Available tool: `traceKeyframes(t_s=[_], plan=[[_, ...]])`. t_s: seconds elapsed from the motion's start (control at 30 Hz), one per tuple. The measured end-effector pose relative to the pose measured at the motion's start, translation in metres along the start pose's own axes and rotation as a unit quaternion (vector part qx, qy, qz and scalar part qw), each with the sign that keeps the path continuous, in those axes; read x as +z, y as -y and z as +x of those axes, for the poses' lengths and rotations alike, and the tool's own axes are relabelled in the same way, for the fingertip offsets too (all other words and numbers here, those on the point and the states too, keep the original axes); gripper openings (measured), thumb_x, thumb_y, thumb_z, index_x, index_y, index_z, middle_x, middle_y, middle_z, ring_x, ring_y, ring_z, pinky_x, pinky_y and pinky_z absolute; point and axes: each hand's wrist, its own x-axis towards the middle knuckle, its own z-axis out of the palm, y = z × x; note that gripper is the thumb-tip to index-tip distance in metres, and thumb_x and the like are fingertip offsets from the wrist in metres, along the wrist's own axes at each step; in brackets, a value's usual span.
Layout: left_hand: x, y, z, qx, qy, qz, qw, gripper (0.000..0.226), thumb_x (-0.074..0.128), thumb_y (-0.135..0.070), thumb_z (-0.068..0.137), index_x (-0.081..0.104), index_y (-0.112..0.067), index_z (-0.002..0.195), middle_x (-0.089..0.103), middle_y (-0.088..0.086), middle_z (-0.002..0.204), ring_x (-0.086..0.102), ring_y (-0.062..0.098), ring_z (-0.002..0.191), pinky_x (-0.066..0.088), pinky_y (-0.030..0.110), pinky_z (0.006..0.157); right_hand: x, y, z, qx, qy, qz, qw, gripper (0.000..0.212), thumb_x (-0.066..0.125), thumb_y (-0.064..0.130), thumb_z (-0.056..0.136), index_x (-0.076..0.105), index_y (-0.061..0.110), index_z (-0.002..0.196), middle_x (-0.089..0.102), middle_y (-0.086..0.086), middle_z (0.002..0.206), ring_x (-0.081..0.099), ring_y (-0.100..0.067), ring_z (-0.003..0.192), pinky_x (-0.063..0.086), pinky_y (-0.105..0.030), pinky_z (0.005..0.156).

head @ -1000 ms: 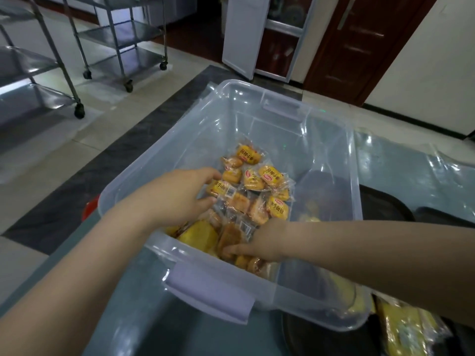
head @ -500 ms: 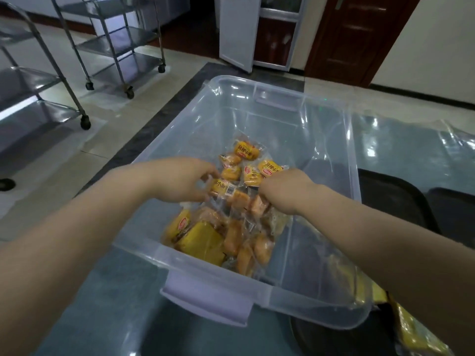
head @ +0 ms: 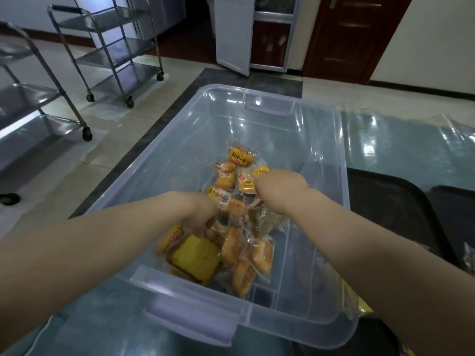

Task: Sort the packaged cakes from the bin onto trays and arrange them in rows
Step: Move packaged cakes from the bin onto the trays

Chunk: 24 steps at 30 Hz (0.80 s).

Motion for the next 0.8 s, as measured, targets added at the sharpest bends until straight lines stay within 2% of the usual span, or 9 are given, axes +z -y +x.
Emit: traceKeyframes(t_s=[0.07, 0.13, 0.23, 0.37, 0.5, 0.6, 0.7, 0.77, 0.8], plan=[[-0.010, 0.010, -0.003, 0.003, -0.040, -0.052, 0.998, 0.019, 0.065, -0.028, 0.085, 0.062, -0.018, 0.101, 0.062, 0.000, 0.098, 0.054, 0.018, 0.083, 0.041, 0.027, 0.066, 0.001, -0.004, 0.002, 0.020, 0.006, 0.037, 0.999, 0.021, 0.048, -0.010, 0.083, 0.056, 0.009, 0.084, 0.052, -0.004, 0.083, 0.053, -0.024, 0.072, 0.047, -0.037, 0.067], [-0.019, 0.024, -0.011, 0.006, -0.106, -0.137, 0.985, 0.009, 0.063, -0.027, 0.085, 0.058, -0.020, 0.086, 0.061, -0.001, 0.087, 0.055, 0.019, 0.080, 0.041, 0.027, 0.064, 0.000, -0.007, 0.004, 0.032, 0.006, 0.091, 0.995, 0.028, 0.049, -0.005, 0.085, 0.064, 0.012, 0.102, 0.060, -0.006, 0.097, 0.059, -0.028, 0.085, 0.051, -0.036, 0.073], [-0.026, 0.045, -0.025, -0.012, -0.212, -0.246, 0.946, 0.011, 0.062, -0.025, 0.086, 0.053, -0.026, 0.080, 0.059, -0.003, 0.086, 0.055, 0.013, 0.078, 0.040, 0.023, 0.062, -0.001, -0.010, 0.008, 0.036, -0.020, 0.139, 0.989, 0.028, 0.051, -0.001, 0.088, 0.066, 0.014, 0.106, 0.065, -0.008, 0.105, 0.062, -0.028, 0.091, 0.054, -0.037, 0.079], [-0.028, 0.056, -0.037, -0.038, -0.305, -0.301, 0.903, 0.017, 0.062, -0.023, 0.087, 0.050, -0.028, 0.076, 0.055, -0.010, 0.080, 0.050, 0.002, 0.071, 0.034, 0.019, 0.056, -0.004, -0.014, 0.011, 0.041, -0.069, 0.213, 0.974, 0.033, 0.049, 0.003, 0.092, 0.066, 0.025, 0.109, 0.065, -0.004, 0.105, 0.062, -0.023, 0.088, 0.051, -0.032, 0.070], [-0.029, 0.055, -0.050, -0.065, -0.397, -0.378, 0.834, 0.009, 0.062, -0.025, 0.087, 0.054, -0.024, 0.082, 0.059, -0.005, 0.082, 0.059, 0.013, 0.075, 0.047, 0.027, 0.063, -0.011, -0.017, 0.004, 0.050, -0.155, 0.323, 0.932, 0.026, 0.047, 0.011, 0.096, 0.068, 0.023, 0.106, 0.068, -0.003, 0.104, 0.060, -0.020, 0.083, 0.047, -0.030, 0.066], [-0.031, 0.050, -0.065, -0.085, -0.474, -0.469, 0.740, 0.009, 0.062, -0.024, 0.087, 0.056, -0.025, 0.082, 0.063, 0.001, 0.082, 0.064, 0.018, 0.072, 0.054, 0.036, 0.068, -0.017, -0.021, -0.008, 0.046, -0.233, 0.417, 0.877, 0.023, 0.048, 0.014, 0.098, 0.069, 0.020, 0.105, 0.068, 0.003, 0.102, 0.060, -0.014, 0.089, 0.046, -0.024, 0.071], [-0.037, 0.037, -0.080, -0.063, -0.528, -0.565, 0.631, 0.010, 0.063, -0.018, 0.087, 0.056, -0.023, 0.082, 0.062, 0.001, 0.078, 0.064, 0.009, 0.062, 0.053, 0.024, 0.055, -0.022, -0.028, -0.023, 0.048, -0.290, 0.555, 0.778, 0.022, 0.049, 0.016, 0.098, 0.068, 0.026, 0.102, 0.065, 0.012, 0.096, 0.060, -0.004, 0.086, 0.049, -0.021, 0.073], [-0.042, 0.023, -0.087, -0.040, -0.532, -0.620, 0.576, 0.011, 0.063, -0.015, 0.087, 0.057, -0.025, 0.087, 0.063, 0.001, 0.082, 0.063, 0.008, 0.062, 0.050, 0.022, 0.052, -0.024, -0.033, -0.033, 0.045, -0.306, 0.641, 0.703, 0.023, 0.047, 0.017, 0.099, 0.065, 0.030, 0.101, 0.067, 0.011, 0.101, 0.063, -0.006, 0.092, 0.054, -0.026, 0.078], [-0.045, 0.015, -0.089, -0.027, -0.529, -0.641, 0.555, 0.012, 0.062, -0.014, 0.088, 0.058, -0.026, 0.090, 0.063, 0.002, 0.085, 0.063, 0.010, 0.064, 0.050, 0.023, 0.054, -0.024, -0.036, -0.039, 0.041, -0.317, 0.670, 0.671, 0.024, 0.046, 0.016, 0.099, 0.063, 0.033, 0.099, 0.068, 0.011, 0.101, 0.064, -0.005, 0.093, 0.054, -0.024, 0.076]])
